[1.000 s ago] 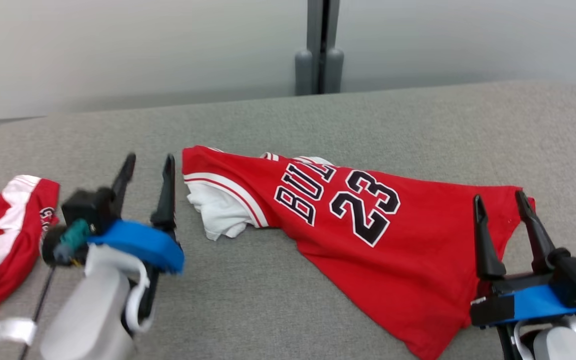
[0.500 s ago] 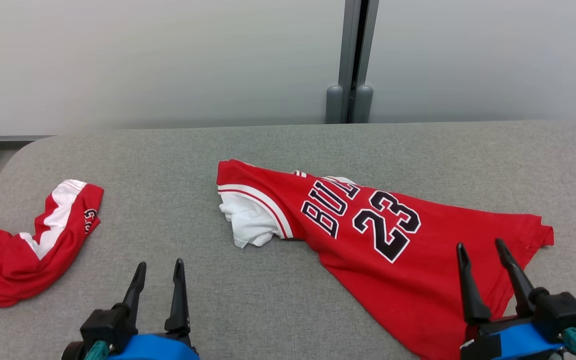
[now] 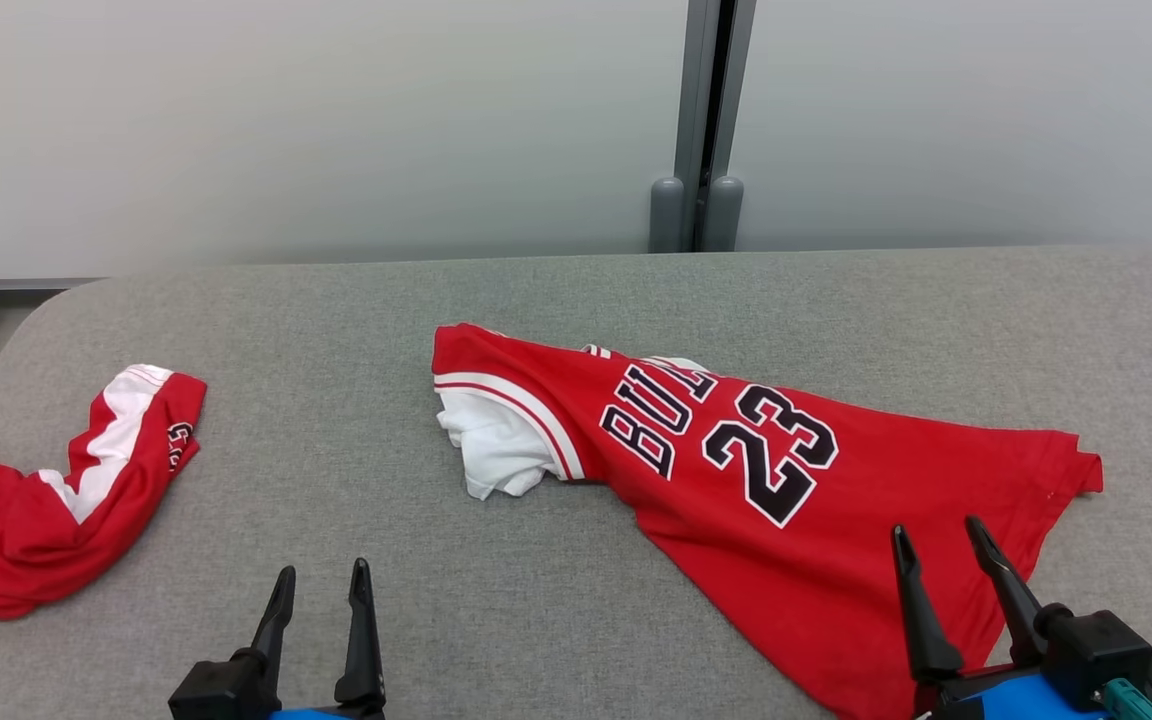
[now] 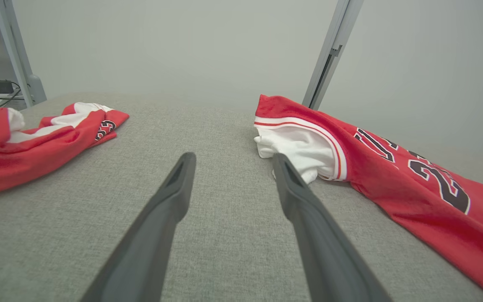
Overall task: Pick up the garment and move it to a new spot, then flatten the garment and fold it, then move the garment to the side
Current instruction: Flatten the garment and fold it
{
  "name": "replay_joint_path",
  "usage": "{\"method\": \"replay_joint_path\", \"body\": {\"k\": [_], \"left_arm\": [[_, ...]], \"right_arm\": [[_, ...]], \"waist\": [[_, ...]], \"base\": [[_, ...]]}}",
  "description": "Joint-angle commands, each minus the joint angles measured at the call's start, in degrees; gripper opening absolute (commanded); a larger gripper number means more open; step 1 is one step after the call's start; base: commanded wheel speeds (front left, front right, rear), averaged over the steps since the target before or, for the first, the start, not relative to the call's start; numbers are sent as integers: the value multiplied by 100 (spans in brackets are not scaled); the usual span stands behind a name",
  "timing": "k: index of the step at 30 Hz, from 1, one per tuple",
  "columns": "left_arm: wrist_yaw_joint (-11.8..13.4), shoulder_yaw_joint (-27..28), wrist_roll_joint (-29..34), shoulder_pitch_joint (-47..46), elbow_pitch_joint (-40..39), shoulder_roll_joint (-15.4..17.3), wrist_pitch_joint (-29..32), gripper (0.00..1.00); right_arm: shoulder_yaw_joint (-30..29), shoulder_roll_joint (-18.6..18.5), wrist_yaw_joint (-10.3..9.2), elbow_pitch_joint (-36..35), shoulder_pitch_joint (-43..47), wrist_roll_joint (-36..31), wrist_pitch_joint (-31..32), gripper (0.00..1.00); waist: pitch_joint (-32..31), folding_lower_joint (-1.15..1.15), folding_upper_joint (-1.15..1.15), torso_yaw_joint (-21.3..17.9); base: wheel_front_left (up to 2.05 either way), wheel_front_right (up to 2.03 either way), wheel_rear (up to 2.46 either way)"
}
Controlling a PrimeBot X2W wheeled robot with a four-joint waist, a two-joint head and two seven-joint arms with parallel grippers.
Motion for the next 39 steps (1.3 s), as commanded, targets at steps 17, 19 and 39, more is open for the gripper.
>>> {"method": "replay_joint_path", "body": {"k": [17, 19, 39], "left_arm": [[-185, 206, 173, -103, 172, -132, -17, 100], [-197, 223, 182, -135, 171, -133, -17, 100], [-773, -148, -126, -2152, 1786, -131, 1055, 100]], "right_arm": [[-44, -19, 1, 1, -79, -13, 0, 100], [-50, -19, 1, -3, -110, -21, 0, 100], [-37, -18, 1, -100, -556, -18, 0, 100]], "waist": [[116, 0, 0, -31], [140, 0, 0, -38], [1041, 0, 0, -542]], "base": [[0, 0, 0], [0, 0, 0], [0, 0, 0]]}}
